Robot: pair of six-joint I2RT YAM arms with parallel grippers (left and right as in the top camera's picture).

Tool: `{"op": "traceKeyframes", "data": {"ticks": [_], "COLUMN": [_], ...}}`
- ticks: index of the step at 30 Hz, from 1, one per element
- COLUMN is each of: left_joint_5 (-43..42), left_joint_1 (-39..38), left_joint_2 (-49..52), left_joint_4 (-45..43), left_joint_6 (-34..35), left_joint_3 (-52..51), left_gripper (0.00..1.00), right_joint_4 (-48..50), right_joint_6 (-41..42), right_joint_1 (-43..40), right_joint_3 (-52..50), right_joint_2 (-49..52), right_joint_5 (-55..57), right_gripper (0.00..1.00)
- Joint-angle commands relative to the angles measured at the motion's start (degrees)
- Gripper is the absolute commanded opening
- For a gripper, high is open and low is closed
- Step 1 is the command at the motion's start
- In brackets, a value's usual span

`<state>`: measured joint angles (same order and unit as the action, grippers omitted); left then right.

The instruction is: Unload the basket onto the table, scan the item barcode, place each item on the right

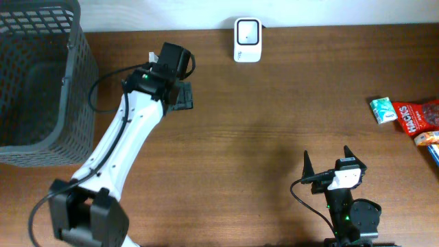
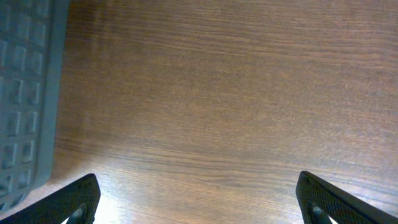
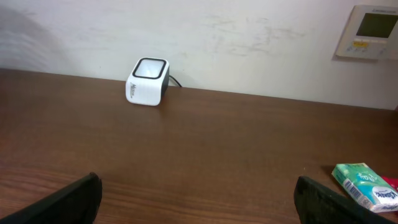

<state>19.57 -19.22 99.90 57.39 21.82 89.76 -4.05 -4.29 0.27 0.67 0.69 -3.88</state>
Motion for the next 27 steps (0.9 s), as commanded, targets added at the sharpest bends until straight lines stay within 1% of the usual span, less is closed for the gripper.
{"op": "traceKeyframes", "data": {"ticks": [1,3,4,7,8,9,11,15,17,19,21,24,27], "left_joint_5": [0.8,-0.3,-3.1,-11.0,-16.0,-17.1,-17.2,-17.3,-17.3,-17.3,-17.3,-17.3,-17.3], "left_joint_1": [1.9,3.2,4.2,5.6,6.4,6.7,7.1,9.7,11.1,11.9,12.3,12.5,12.7], "left_joint_2": [-8.5,-12.6,-16.2,-23.0,-28.6,-31.2,-36.3,-51.6,-60.8,-67.1,-71.9,-76.6,-79.9], "left_joint_4": [-3.3,-6.9,-11.0,-19.5,-25.8,-28.1,-32.3,-40.0,-41.8,-42.4,-42.4,-43.1,-47.0], "left_joint_6": [-5.6,-8.8,-13.4,-24.3,-31.6,-33.4,-34.2,-34.2,-34.2,-34.2,-34.2,-35.3,-36.4], "left_joint_3": [-6.7,-11.9,-16.4,-24.6,-31.1,-33.9,-39.2,-51.8,-57.5,-61.4,-64.4,-67.9,-72.0], "left_gripper": [0.99,0.99,0.99,0.99,0.99,0.99,0.99,0.99,0.99,0.99,0.99,0.99,0.99], "right_joint_4": [-0.3,-0.3,-0.3,-0.3,-0.3,-0.3,-0.3,-0.3,-0.3,-0.3,-0.3,-0.3,-0.3], "right_joint_6": [0.4,0.5,0.5,0.5,0.5,0.5,0.5,0.5,0.5,0.5,0.5,0.5,0.5], "right_joint_1": [-0.4,-0.4,-0.4,-0.4,-0.4,-0.4,-0.4,-0.4,-0.4,-0.4,-0.4,-0.4,-0.4], "right_joint_3": [-0.3,-0.3,-0.3,-0.3,-0.3,-0.3,-0.3,-0.3,-0.3,-0.3,-0.3,-0.3,-0.3], "right_joint_2": [-0.5,-0.5,-0.5,-0.5,-0.5,-0.5,-0.5,-0.5,-0.5,-0.5,-0.5,-0.5,-0.5], "right_joint_5": [0.9,0.9,0.9,0.9,0.9,0.9,0.9,0.9,0.9,0.9,0.9,0.9,0.9], "right_gripper": [0.99,0.98,0.98,0.98,0.98,0.98,0.98,0.98,0.99,0.98,0.98,0.98,0.98]}}
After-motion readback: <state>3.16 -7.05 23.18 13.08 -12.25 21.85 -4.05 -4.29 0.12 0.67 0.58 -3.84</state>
